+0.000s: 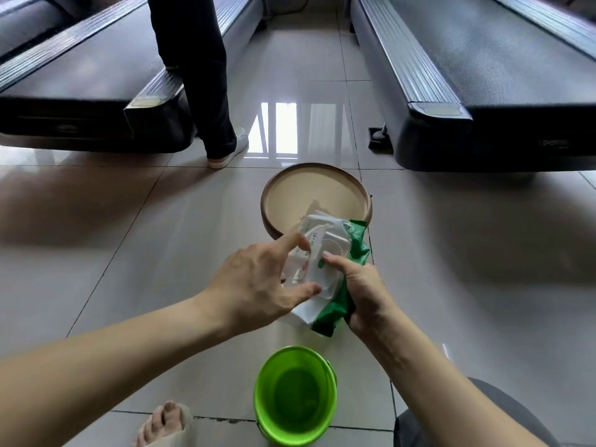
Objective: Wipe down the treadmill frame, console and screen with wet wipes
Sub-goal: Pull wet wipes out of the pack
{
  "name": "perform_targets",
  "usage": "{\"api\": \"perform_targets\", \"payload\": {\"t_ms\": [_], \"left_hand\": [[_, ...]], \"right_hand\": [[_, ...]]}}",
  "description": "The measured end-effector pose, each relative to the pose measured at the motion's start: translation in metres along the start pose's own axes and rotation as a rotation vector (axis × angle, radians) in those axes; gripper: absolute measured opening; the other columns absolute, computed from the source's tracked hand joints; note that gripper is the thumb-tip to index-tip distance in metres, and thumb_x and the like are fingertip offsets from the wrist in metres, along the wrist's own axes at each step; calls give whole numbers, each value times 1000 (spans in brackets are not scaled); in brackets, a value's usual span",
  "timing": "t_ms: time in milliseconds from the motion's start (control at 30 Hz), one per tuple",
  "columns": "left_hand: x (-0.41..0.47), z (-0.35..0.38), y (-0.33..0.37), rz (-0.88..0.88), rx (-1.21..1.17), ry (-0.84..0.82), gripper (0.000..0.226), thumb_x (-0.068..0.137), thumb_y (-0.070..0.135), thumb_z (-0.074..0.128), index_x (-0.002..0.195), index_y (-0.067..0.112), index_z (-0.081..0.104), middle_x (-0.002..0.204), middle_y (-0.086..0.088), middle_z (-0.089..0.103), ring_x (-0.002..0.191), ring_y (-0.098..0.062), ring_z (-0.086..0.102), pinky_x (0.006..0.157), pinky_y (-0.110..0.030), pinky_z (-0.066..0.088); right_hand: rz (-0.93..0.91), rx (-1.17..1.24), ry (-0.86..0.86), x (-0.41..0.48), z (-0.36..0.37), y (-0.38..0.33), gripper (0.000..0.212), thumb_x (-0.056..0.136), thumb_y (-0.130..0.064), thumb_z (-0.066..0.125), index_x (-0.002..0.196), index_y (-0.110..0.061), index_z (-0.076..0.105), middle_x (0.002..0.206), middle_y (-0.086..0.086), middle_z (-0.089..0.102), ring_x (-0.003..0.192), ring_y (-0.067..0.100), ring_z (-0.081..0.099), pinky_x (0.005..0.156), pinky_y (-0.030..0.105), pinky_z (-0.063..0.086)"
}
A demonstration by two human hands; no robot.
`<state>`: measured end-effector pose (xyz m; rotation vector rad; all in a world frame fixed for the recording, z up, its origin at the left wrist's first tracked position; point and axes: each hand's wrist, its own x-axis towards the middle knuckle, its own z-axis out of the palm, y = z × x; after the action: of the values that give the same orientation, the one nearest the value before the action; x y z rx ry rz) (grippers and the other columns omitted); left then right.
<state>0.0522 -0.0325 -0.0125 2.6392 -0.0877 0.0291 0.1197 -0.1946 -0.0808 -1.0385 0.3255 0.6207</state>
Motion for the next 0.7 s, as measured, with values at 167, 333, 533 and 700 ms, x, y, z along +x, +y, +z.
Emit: {"api": "perform_targets", "payload": {"t_ms": [167,333,533,700], "left_hand": [[5,1,1,-109,43,-50,55,83,76,62,122,37,61,110,7,73,85,-14,64,75,-34,52],[18,-4,-9,-444,-227,-54,58,75,57,83,113,28,50,104,2,65,91,-17,65,76,-40,58],[26,-10,-9,-696,-646,-300,35,72,41,88,89,13,79,58,7,65,54,-8,54,47,-21,40],[23,-10,-12,-663,-574,-436,19,78,25,87,86,10,80,70,1,74,53,-6,57,49,-17,41]], "right_hand": [[99,85,-215,-10,0,-7,49,103,-45,48,134,-11,64,125,19,70,109,34,70,92,45,57],[-68,-111,-176,-7,-8,-5,30,91,2,64,121,1,65,109,22,74,93,32,74,73,37,62],[-81,-59,-199,-11,-12,-7,31,90,6,63,122,3,64,115,25,72,98,35,73,81,44,63],[-11,-322,-231,-12,-28,-17,50,73,-14,80,119,-2,68,113,19,74,105,35,71,95,50,57]]}}
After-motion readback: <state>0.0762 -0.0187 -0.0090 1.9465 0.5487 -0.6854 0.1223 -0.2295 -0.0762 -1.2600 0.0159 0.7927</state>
